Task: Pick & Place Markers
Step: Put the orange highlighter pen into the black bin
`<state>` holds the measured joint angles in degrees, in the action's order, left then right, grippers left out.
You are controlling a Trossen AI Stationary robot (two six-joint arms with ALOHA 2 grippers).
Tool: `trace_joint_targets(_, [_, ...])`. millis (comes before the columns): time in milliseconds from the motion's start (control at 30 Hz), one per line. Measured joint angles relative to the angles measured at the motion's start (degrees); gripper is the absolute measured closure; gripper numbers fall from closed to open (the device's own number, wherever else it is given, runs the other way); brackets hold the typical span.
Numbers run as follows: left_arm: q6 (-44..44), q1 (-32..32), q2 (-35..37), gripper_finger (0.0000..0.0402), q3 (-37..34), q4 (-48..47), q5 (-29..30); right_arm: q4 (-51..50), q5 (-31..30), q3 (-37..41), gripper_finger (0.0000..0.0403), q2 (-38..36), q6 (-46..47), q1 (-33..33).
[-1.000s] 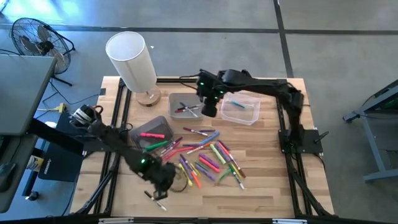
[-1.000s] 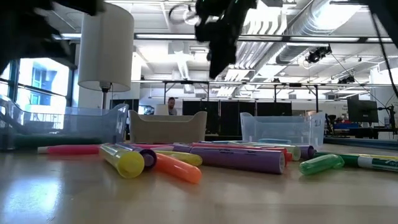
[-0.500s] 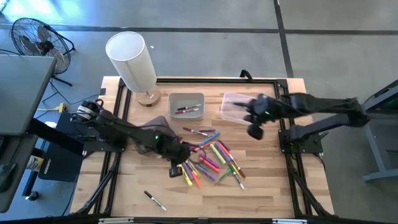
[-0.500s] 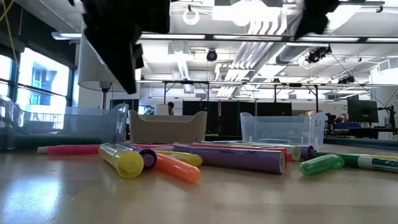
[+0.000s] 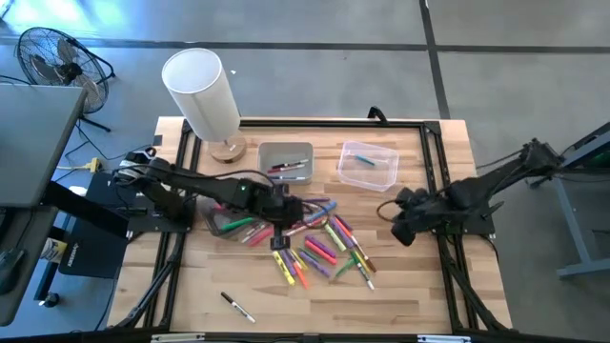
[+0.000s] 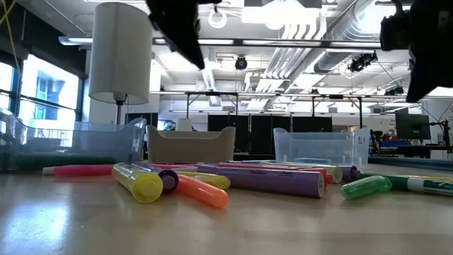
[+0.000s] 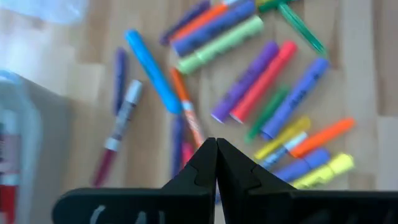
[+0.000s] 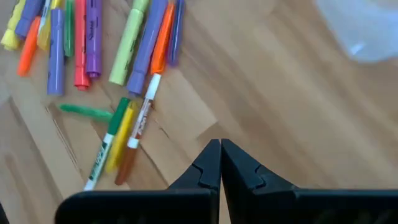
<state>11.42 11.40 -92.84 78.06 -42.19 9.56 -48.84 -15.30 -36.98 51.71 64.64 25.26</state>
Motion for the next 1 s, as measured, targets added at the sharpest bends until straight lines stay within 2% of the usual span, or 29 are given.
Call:
trace_joint_targets(133, [-4.24,-0.7,0.0,0.0401,2.3,0.31,0.49,6.08,-1.3,2.06,0.0403,4.67,6.95,3.97])
trace_joint_targets(400, [-12.35,-0.92,-2.3,0.0401,2.51,5.19,3.47,14.49,-2.39,1.36,0.0402,15.05,16.1,6.38])
trace_joint_targets(500, [-13.55,-0.92,-3.5,0.04,3.05,9.67,5.22,17.38,-3.74,0.63,0.0402,17.41,18.25,6.82])
trace_joint_targets(600, [-17.86,-0.94,-4.83,0.04,2.36,9.11,5.46,18.52,-4.88,-0.55,0.0402,19.01,20.34,6.96])
trace_joint_targets(667, [-20.16,-0.94,-6.72,0.0398,2.96,13.87,4.57,18.75,-5.49,-1.04,0.0402,19.6,20.92,6.97])
trace_joint_targets(800, [-21.77,-0.92,-7.8,0.0369,2.41,14.0,2.4,19.03,-5.9,-1.37,0.0402,19.97,23.03,7.01])
trace_joint_targets(867, [-21.77,-1.18,-9.61,0.0344,3.04,16.68,0.35,18.64,-6.05,-1.37,0.0402,20.06,24.03,7.01])
trace_joint_targets(1000, [-21.73,-1.66,-11.82,0.0289,2.4,15.39,-1.78,18.19,-6.97,-1.37,0.0403,20.26,25.43,7.01])
